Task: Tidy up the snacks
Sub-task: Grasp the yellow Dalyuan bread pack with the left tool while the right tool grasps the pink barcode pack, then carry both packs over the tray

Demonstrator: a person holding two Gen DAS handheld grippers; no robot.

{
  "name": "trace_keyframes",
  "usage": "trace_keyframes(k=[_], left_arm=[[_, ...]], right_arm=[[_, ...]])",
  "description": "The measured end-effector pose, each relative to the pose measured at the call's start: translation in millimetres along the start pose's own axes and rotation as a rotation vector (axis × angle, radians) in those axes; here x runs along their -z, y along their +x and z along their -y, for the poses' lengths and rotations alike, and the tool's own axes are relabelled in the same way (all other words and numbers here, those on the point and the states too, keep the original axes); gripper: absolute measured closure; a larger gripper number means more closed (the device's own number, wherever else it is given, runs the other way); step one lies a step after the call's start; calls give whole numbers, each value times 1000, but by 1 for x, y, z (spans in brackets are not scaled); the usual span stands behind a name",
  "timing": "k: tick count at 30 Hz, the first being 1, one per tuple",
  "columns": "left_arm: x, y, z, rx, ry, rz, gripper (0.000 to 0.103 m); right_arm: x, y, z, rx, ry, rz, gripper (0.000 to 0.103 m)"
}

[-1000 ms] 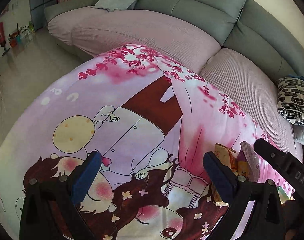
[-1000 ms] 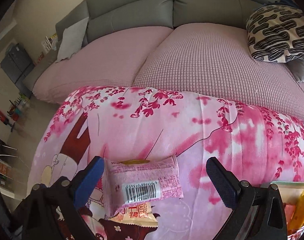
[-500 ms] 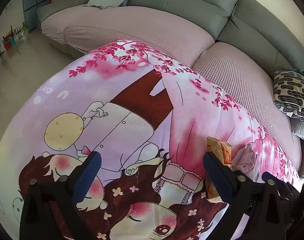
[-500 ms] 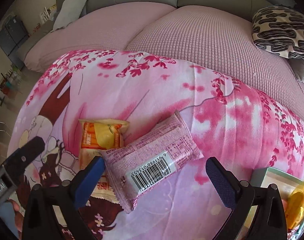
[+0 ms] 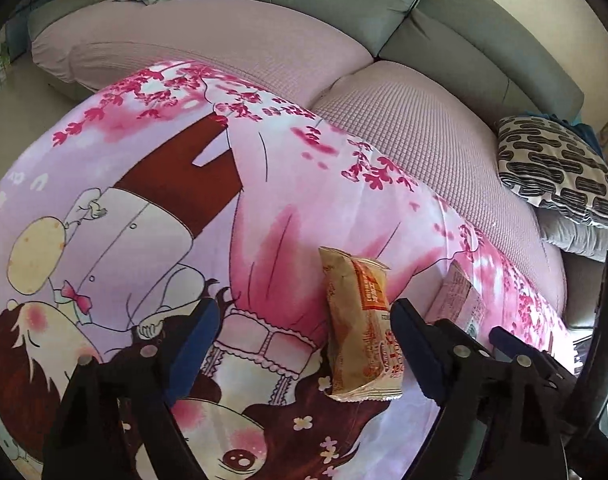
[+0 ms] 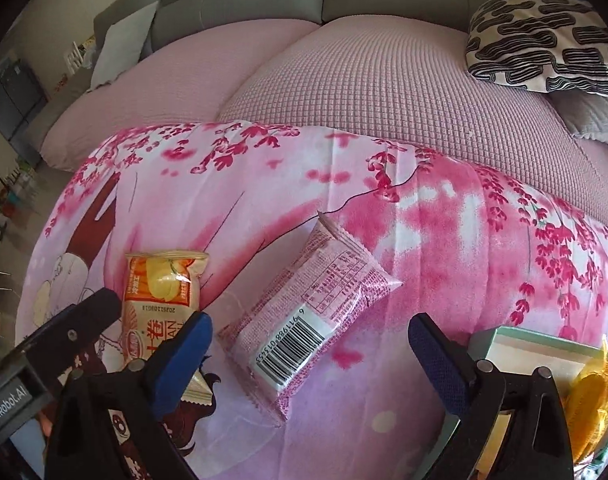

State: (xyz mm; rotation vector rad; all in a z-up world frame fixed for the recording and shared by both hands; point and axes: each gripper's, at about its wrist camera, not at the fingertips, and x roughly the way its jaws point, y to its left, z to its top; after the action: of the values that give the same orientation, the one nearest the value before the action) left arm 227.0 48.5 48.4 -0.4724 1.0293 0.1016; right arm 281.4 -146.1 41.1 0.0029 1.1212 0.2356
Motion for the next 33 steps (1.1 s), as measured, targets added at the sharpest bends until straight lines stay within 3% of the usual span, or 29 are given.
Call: trace_keyframes(k=[9,11,13,15,17,19,27,33], left_arm=[[4,11,9,21,23,-35,27],[5,13,12,25,33,-41,31],[6,17,14,36,40,-57,39],[7,20,15,64,36,-72,45],[9,20,16,102,31,-78,66],[10,19,19,146,32,-83,75],[16,0,22,137,55,-88,77],[29,-31,29,198,56,-77,77]], right_arm=[[-7,18,4,-6,70,-26,22],[-7,18,4,0,62,-25,31],[-5,16,6,3,56,-27,51],[-2,15,11,-4,65,-28,59],[4,11,16,-26,82,-23,61],[9,4,18,-34,89,-16,63],[46,-54,14,-97,112,77,63],[91,-107,22,-136,159,141,63]])
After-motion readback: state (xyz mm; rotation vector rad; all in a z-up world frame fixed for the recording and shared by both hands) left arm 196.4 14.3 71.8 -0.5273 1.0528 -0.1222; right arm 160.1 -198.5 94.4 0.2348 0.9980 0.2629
